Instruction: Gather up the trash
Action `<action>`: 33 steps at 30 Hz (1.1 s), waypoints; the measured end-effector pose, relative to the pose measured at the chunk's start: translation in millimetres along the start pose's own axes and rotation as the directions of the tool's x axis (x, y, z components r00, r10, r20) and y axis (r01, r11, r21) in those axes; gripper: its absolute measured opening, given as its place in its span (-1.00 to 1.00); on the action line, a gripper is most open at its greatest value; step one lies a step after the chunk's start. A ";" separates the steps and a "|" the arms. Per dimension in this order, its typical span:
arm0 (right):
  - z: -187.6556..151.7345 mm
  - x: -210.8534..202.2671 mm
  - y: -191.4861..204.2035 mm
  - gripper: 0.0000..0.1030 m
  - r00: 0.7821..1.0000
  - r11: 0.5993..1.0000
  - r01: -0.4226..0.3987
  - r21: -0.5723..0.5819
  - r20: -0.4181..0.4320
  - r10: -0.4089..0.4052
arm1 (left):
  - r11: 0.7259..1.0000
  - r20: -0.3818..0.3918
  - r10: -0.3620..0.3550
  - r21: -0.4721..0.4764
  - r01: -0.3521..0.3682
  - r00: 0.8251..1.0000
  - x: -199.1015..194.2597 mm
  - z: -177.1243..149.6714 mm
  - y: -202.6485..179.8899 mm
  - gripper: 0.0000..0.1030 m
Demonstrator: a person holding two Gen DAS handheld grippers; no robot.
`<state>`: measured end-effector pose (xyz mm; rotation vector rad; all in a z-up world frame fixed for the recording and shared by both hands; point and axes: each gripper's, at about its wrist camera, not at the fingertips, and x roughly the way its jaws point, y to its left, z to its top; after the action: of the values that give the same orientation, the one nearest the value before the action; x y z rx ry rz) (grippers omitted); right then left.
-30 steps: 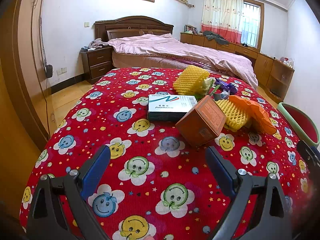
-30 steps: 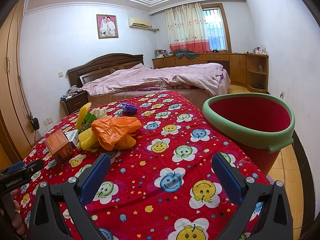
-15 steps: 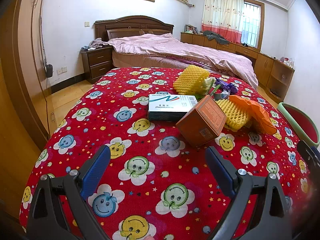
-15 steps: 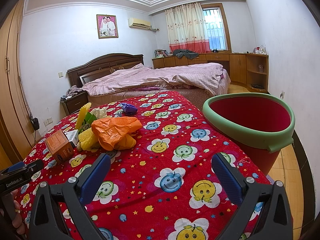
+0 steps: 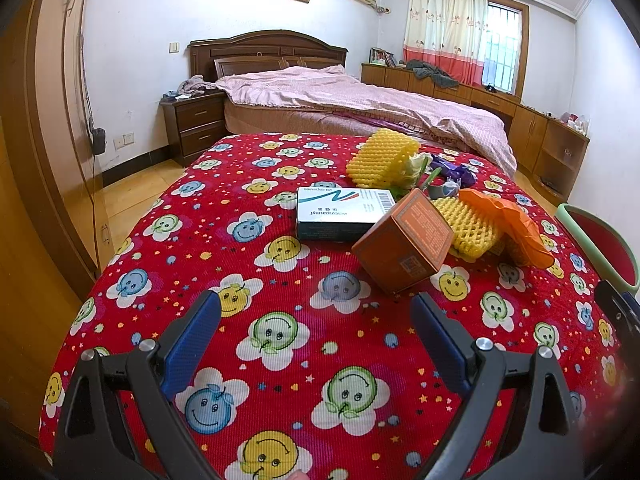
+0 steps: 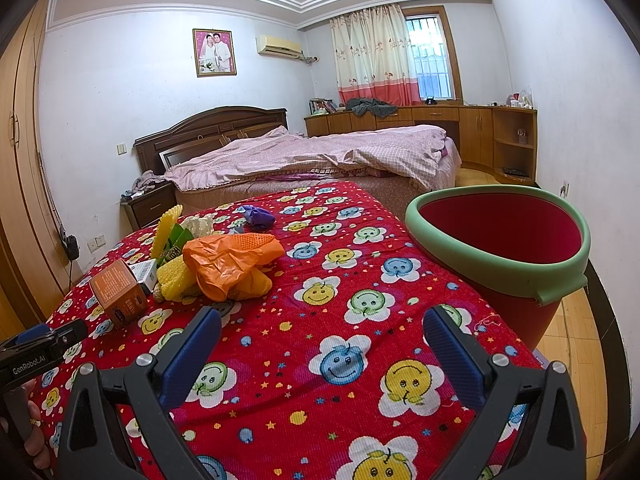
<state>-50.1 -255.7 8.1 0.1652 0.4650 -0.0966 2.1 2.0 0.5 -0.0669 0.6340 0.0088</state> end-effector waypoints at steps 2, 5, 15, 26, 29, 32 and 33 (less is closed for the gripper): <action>0.0 0.0 -0.1 1.00 1.000 1.000 0.000 0.000 0.000 0.000 | 1.000 0.000 0.000 0.000 0.000 1.000 0.0 -0.2 -0.3 0.85; 0.1 0.1 -0.1 1.00 1.000 1.000 0.000 0.000 0.000 0.000 | 1.000 0.000 0.000 0.000 0.000 1.000 0.1 0.1 0.1 0.85; 0.1 0.2 -0.5 1.00 1.000 1.000 0.000 0.001 0.000 0.000 | 1.000 0.000 0.001 -0.001 -0.001 1.000 0.2 0.3 0.1 0.85; -0.5 0.4 -1.2 1.00 1.000 1.000 -0.004 0.004 -0.006 0.004 | 0.999 -0.017 -0.042 0.024 0.043 0.999 5.3 -2.7 -7.7 0.85; -0.8 0.9 -1.5 1.00 1.000 1.000 -0.010 0.014 -0.023 0.010 | 0.997 -0.040 -0.073 0.018 0.074 0.997 8.6 3.1 -12.2 0.85; 1.1 5.2 -4.8 1.00 0.999 0.999 -0.017 0.027 -0.037 0.018 | 0.995 -0.058 -0.099 0.021 0.100 0.993 12.2 12.2 -16.8 0.85; 1.9 5.9 -5.8 1.00 0.999 0.999 -0.017 0.031 -0.046 0.019 | 0.994 -0.065 -0.110 0.023 0.111 0.992 13.1 15.4 -18.6 0.85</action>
<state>-44.8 -262.0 6.4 0.2020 0.5079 -0.0823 22.3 -15.7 6.2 -0.0767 0.6931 -0.1092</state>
